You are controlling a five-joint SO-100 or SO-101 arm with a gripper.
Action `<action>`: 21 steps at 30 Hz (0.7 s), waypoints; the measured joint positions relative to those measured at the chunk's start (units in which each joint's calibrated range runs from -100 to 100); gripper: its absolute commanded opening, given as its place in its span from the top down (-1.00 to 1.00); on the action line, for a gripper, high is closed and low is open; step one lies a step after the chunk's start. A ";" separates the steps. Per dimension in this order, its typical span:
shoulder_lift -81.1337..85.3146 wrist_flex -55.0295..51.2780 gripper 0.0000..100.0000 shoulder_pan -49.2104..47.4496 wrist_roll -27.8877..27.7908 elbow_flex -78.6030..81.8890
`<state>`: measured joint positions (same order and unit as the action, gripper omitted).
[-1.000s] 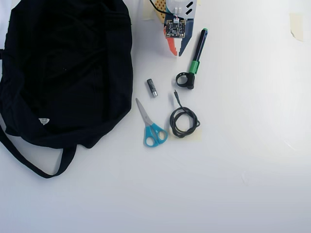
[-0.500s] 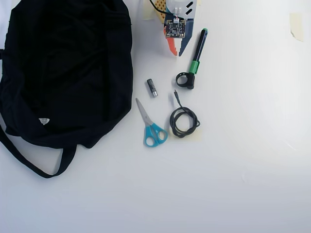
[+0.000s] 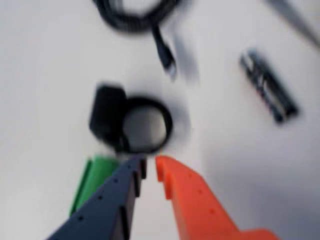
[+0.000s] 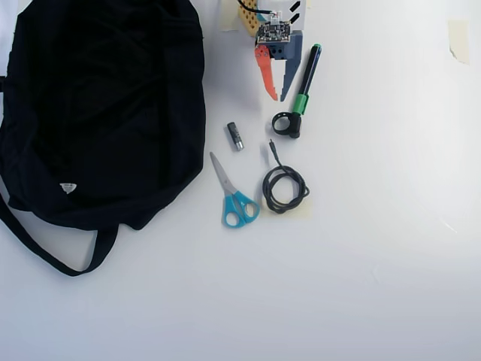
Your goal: Put the cable into the black bag
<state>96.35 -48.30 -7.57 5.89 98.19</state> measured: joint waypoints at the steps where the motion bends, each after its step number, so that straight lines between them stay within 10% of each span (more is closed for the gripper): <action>1: -1.08 2.83 0.96 0.00 0.05 0.00; 15: -20.51 59.60 0.96 0.00 0.15 -0.47; 21: -34.62 68.70 0.96 -0.07 -0.05 -8.81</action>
<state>61.73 20.40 -7.64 5.84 89.39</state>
